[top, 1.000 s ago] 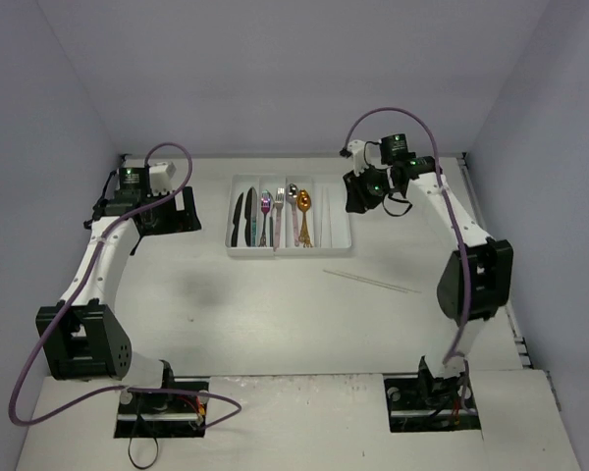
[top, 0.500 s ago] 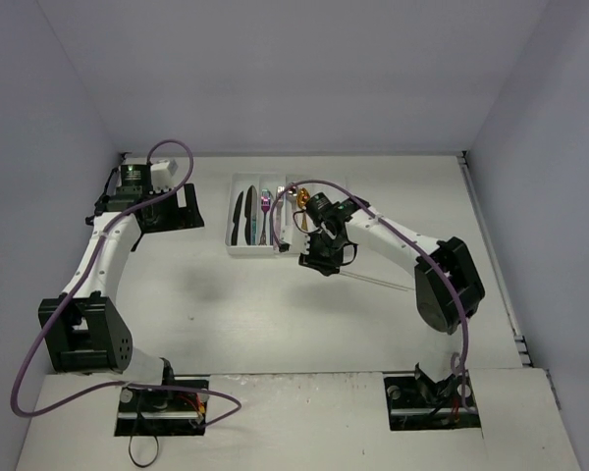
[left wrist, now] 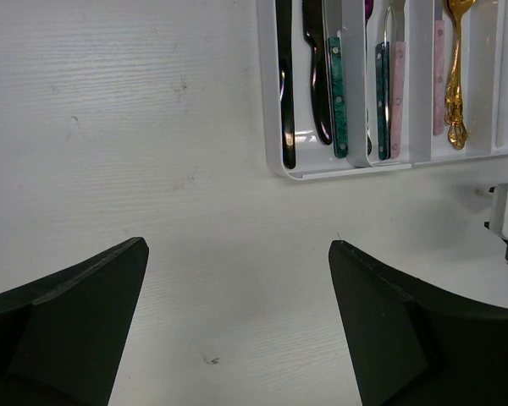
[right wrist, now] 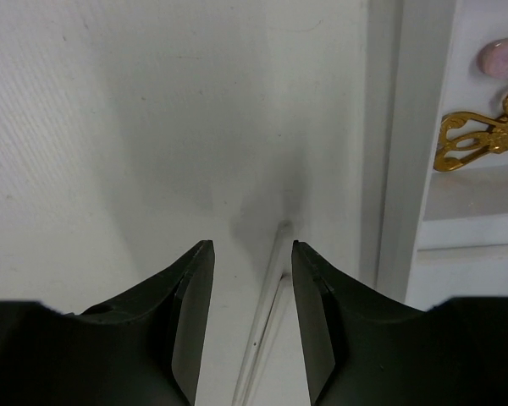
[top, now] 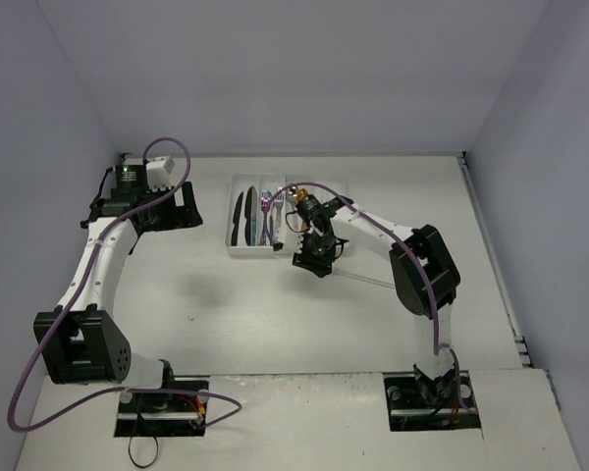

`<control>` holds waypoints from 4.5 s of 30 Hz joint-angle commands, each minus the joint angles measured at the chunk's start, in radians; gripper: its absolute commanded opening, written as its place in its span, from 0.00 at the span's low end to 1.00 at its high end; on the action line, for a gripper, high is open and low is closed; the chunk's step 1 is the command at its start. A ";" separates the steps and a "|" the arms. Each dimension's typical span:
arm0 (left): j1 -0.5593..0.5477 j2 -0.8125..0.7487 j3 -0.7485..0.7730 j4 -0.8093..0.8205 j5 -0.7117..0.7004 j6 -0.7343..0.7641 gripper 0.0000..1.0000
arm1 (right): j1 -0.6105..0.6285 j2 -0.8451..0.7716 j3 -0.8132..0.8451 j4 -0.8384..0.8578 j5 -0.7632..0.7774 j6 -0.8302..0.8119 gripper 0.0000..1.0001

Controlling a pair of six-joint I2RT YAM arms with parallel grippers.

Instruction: Sort the eating utensils into containers

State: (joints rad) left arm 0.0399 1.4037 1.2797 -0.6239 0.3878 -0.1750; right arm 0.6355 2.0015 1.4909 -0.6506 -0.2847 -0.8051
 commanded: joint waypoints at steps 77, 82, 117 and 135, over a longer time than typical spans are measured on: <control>0.044 -0.254 -0.182 0.156 0.018 -0.062 0.87 | -0.115 -0.251 -0.029 0.052 -0.261 -1.899 0.00; 0.045 -0.266 -0.177 0.160 0.052 -0.064 0.87 | -0.066 -0.236 0.000 0.054 -0.281 -1.898 0.00; 0.025 -0.315 -0.363 0.650 0.265 -0.283 0.87 | -0.191 -0.226 -0.014 0.192 -0.987 -1.898 0.00; 0.032 -0.266 -0.259 0.417 0.257 -0.096 0.87 | -0.404 -0.262 -0.183 0.411 -1.183 -1.897 0.00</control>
State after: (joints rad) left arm 0.0651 1.1197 0.9491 -0.2192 0.6483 -0.3194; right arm 0.2371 1.7741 1.3071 -0.3303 -1.3471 -1.9919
